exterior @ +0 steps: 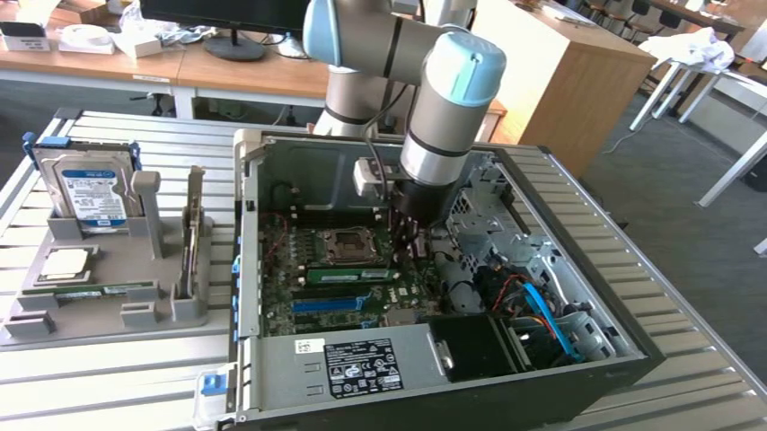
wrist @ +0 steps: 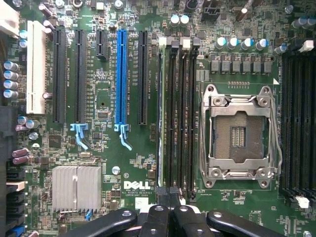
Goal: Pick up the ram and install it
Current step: 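Press down the ram until it locks into place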
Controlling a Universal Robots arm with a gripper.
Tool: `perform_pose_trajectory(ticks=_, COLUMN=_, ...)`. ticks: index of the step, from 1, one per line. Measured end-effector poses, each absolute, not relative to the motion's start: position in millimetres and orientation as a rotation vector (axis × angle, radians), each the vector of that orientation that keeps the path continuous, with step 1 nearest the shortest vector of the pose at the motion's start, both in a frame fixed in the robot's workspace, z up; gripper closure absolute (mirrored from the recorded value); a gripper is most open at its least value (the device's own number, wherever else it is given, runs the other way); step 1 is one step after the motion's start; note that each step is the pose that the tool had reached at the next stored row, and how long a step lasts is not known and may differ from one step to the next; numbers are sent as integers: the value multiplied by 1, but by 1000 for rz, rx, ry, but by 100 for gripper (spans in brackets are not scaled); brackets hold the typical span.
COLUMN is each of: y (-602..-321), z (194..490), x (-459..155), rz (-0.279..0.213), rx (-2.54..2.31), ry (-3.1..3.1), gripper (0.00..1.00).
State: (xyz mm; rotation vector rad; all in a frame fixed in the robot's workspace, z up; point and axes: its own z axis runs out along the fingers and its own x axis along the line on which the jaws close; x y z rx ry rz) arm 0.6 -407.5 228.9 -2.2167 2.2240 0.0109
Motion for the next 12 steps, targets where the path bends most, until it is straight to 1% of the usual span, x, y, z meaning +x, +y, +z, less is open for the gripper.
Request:
perform_pose_trajectory(ticks=6, y=-408, z=239, x=1, rz=11, rx=-2217, ry=2224, gripper=90)
perform_pose_trajectory(ticks=12, y=-408, z=243, x=1, rz=11, rx=-2217, ry=2224, gripper=90)
